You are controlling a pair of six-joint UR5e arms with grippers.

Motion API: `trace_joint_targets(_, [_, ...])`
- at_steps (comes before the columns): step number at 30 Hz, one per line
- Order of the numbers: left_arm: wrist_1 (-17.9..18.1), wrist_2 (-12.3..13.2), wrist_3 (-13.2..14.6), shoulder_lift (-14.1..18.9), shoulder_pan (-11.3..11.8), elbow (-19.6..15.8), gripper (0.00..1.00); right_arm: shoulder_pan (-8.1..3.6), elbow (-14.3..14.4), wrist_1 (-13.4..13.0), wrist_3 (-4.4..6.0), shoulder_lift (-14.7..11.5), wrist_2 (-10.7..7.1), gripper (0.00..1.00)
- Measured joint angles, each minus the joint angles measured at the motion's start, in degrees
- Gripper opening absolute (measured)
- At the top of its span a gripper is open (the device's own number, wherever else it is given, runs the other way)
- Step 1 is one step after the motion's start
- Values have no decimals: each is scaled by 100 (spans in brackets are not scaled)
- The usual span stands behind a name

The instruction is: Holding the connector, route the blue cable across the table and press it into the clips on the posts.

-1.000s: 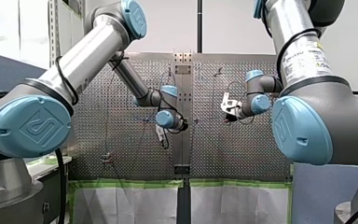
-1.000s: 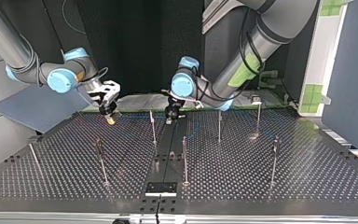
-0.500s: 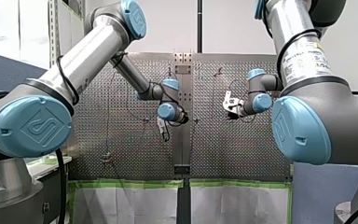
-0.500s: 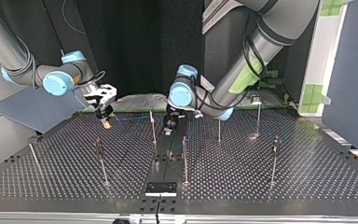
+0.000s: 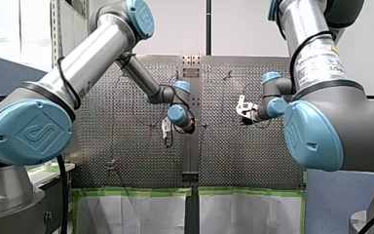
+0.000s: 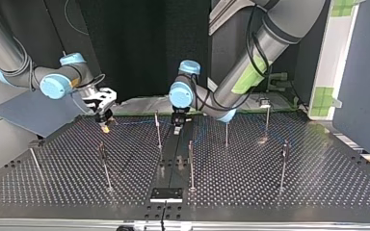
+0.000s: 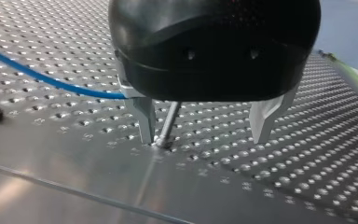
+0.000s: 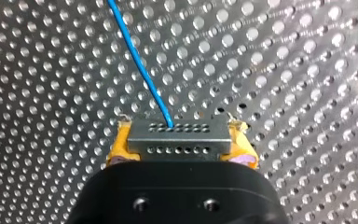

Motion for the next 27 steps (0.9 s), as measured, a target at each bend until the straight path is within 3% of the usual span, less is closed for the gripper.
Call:
trace_joint_targets(10, [-464,-409,80,362,-193,-375,100,-159,0,-3,-10,0,9,0])
trace_joint_targets(17, [-422,-426,103,728,-381,-775,100,-172,0,1,-16,0,-4,0])
trace_joint_targets(27, [-108,-361,29,786,-781,-857,100,-174,0,7,-12,0,-14,0])
